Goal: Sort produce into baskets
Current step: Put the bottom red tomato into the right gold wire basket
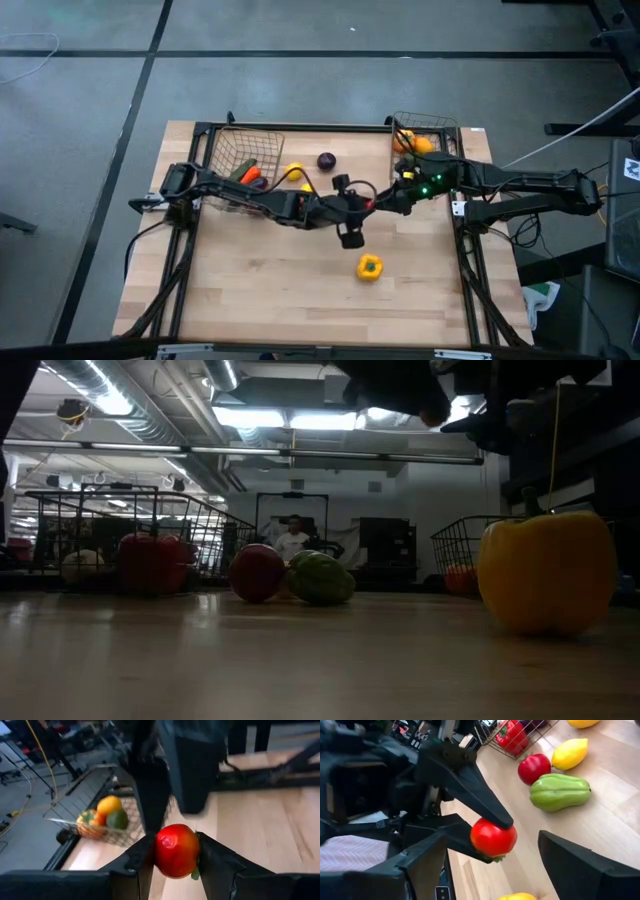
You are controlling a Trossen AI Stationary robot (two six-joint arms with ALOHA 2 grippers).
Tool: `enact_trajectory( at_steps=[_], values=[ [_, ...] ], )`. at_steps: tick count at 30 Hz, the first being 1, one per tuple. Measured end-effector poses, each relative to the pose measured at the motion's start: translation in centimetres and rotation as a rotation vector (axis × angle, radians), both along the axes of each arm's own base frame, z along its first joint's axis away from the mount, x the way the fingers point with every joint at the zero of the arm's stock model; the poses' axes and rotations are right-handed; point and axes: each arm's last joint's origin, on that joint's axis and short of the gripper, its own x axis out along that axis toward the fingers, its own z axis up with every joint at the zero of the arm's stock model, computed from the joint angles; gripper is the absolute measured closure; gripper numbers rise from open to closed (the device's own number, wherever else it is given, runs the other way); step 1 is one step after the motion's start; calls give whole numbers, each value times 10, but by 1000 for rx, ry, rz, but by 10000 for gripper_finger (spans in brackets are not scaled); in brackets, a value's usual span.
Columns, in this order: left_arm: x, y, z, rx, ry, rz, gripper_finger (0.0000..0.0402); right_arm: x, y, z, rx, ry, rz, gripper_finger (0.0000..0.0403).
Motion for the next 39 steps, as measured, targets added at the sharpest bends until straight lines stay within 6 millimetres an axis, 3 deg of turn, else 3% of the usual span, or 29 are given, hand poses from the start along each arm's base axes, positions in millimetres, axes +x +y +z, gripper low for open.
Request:
enact_trajectory(
  at_steps=[14,31,39],
  values=[
    [3,4,7,14,-70,-1,272,3,0,7,-9,-76,0,88],
    [4,3,8,11,-77,-4,272,22,-2,-7,11,-32,34,89],
    [3,3,6,13,-58,-2,272,22,-2,-8,11,-28,34,149]
  ],
)
